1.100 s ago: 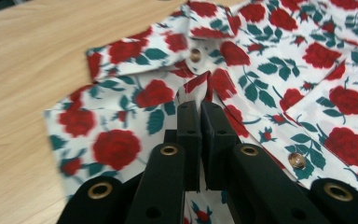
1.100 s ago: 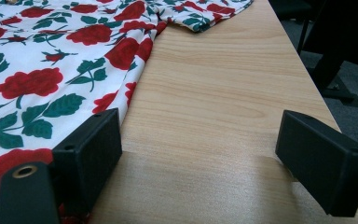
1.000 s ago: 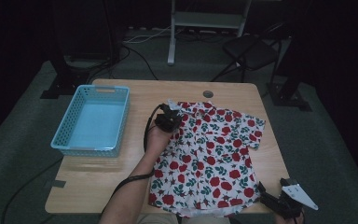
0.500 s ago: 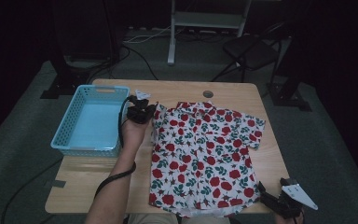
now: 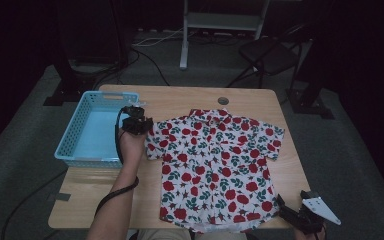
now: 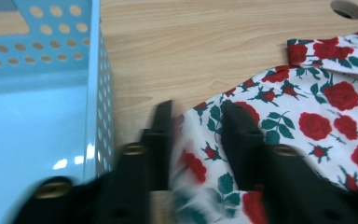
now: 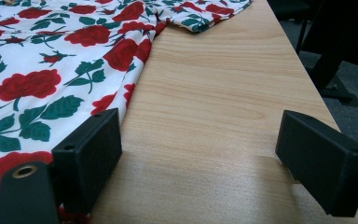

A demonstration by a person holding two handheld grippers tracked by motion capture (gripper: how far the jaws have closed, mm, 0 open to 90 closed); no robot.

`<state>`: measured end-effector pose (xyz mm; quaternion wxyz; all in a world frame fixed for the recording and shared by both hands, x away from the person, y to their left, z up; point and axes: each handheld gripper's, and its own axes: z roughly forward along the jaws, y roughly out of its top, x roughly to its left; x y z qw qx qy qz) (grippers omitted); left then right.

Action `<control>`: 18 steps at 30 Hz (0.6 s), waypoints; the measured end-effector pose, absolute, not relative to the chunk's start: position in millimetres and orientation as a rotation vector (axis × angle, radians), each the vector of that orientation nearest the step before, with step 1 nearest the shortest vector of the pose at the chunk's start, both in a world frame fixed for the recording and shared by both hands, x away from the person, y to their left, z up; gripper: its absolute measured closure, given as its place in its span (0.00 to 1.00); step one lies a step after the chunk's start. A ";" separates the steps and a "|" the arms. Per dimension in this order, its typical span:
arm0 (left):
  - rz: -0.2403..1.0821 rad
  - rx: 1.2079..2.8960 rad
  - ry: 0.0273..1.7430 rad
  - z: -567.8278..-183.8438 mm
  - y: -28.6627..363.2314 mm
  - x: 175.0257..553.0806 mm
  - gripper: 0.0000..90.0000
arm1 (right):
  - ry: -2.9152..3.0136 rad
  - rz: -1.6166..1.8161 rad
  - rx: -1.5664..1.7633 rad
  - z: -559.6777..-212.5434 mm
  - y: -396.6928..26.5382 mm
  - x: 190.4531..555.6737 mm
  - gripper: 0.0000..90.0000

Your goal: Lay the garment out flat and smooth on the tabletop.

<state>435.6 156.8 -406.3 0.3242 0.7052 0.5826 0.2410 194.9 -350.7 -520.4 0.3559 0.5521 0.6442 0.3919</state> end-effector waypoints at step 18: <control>0.544 1.745 1.496 -401.5 158.5 409.2 0.30 | 1.661 1.013 1.424 -520.6 -350.6 195.8 0.15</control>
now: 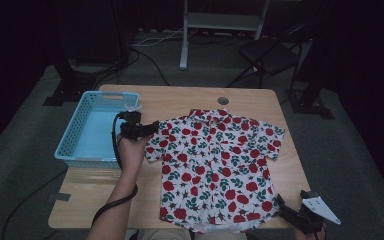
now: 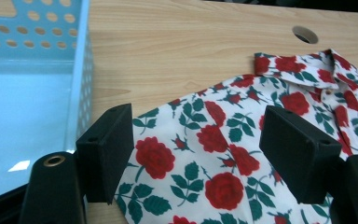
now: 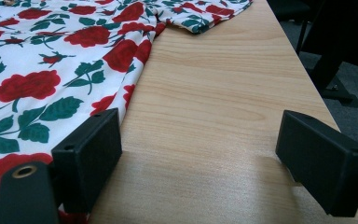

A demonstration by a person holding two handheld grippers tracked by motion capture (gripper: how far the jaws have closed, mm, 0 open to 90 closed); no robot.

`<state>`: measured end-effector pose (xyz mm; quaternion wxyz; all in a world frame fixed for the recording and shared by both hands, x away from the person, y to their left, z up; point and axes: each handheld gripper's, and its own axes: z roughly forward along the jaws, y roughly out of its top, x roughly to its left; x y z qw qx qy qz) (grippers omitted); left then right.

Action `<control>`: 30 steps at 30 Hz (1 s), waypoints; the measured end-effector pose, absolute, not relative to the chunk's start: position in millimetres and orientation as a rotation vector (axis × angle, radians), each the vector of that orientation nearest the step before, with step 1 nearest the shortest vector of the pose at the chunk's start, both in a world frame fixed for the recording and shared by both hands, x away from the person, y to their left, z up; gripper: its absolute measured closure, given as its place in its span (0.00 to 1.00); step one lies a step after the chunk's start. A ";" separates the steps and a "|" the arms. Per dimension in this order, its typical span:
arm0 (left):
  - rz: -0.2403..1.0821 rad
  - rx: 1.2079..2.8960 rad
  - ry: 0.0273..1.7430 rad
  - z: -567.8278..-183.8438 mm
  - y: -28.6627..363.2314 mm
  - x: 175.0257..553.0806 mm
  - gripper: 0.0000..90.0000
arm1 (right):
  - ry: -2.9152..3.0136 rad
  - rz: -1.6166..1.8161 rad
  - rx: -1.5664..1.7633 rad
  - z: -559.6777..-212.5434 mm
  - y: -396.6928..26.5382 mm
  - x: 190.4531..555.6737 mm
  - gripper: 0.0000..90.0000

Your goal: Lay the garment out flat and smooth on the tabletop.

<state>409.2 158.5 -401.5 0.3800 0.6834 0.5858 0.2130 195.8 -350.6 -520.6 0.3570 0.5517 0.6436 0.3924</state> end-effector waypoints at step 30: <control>0.605 1.709 1.282 -391.1 150.2 314.0 0.18 | 1.665 1.014 1.423 -520.5 -350.4 196.0 0.15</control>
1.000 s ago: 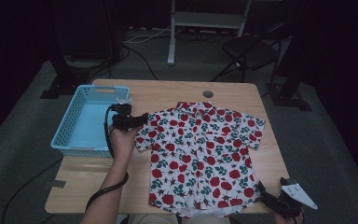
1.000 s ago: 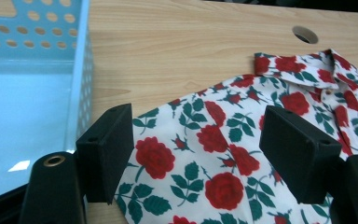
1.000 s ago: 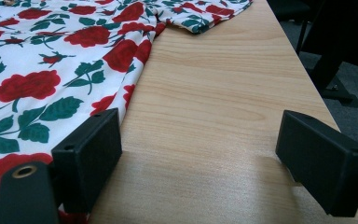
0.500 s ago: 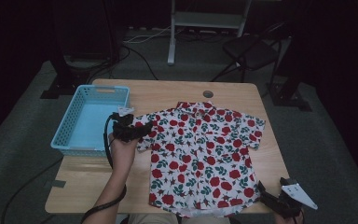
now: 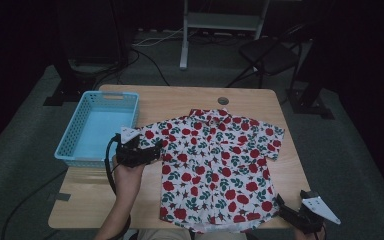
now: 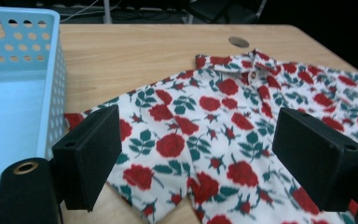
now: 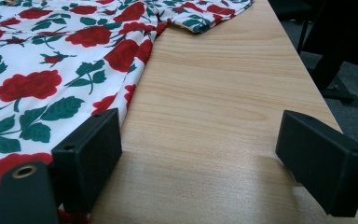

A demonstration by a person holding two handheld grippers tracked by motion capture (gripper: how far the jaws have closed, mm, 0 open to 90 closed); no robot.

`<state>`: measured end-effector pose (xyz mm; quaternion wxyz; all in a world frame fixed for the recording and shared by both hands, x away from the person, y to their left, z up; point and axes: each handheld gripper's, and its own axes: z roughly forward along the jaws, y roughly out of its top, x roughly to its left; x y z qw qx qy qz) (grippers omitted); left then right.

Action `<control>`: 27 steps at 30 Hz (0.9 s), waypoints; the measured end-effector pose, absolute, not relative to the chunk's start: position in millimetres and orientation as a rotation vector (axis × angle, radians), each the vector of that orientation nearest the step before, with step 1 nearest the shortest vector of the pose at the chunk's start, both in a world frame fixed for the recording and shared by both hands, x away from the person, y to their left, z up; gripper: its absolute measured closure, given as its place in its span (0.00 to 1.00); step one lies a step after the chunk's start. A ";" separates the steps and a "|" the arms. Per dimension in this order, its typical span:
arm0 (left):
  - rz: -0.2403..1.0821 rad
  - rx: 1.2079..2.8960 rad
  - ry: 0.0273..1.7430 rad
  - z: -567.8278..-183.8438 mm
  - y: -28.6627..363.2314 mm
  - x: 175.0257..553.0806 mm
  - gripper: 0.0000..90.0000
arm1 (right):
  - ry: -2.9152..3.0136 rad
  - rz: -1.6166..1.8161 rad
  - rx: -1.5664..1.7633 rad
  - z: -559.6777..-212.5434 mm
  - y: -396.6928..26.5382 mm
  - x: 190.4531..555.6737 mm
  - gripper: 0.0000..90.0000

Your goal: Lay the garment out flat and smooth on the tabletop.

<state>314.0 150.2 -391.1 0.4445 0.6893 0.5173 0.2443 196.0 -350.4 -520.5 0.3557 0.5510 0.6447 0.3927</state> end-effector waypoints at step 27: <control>0.741 1.622 1.156 -429.6 155.1 220.3 0.18 | 1.661 1.013 1.422 -520.7 -350.2 196.6 0.15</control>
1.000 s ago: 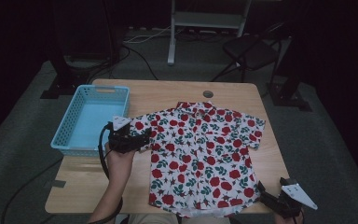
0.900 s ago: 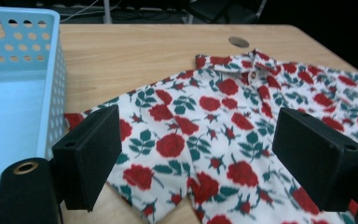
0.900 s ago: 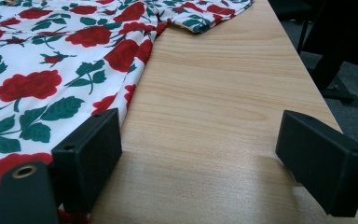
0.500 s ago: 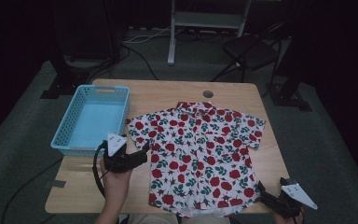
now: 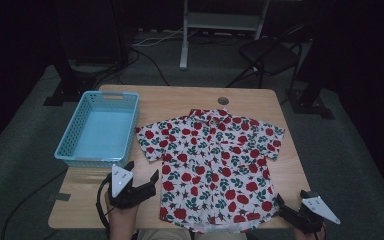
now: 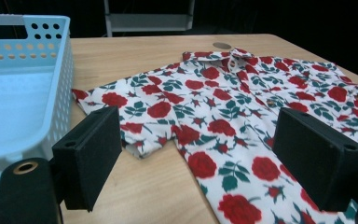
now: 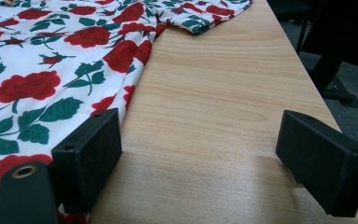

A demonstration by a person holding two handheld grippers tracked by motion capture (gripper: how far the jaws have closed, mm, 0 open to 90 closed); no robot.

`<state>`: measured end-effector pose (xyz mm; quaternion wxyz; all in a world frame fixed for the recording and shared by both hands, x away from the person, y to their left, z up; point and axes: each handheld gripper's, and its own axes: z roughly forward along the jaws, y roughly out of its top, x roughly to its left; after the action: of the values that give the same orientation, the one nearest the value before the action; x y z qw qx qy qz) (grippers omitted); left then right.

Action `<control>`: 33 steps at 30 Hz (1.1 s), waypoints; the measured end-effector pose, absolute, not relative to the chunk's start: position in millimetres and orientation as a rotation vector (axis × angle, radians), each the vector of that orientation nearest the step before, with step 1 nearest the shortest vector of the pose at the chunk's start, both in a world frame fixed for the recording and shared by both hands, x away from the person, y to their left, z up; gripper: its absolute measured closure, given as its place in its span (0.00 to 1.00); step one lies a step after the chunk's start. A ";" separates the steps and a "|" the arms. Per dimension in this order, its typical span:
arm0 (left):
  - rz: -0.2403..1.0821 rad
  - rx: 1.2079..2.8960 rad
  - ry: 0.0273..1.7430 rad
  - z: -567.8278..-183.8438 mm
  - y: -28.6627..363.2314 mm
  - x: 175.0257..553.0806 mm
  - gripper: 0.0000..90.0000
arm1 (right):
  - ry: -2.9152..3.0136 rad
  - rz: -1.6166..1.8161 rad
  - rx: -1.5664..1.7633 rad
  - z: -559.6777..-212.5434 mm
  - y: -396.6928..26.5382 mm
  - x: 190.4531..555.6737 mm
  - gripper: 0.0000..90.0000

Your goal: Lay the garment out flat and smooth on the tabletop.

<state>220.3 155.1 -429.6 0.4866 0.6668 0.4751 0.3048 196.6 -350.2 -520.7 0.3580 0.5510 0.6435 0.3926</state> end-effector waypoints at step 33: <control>0.840 1.595 1.196 -525.1 162.2 161.8 0.18 | 1.658 1.012 1.417 -521.1 -349.9 196.8 0.15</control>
<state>161.8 162.2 -525.1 0.4701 0.6507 0.4879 0.3428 196.8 -349.9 -521.1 0.3606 0.5497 0.6432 0.3925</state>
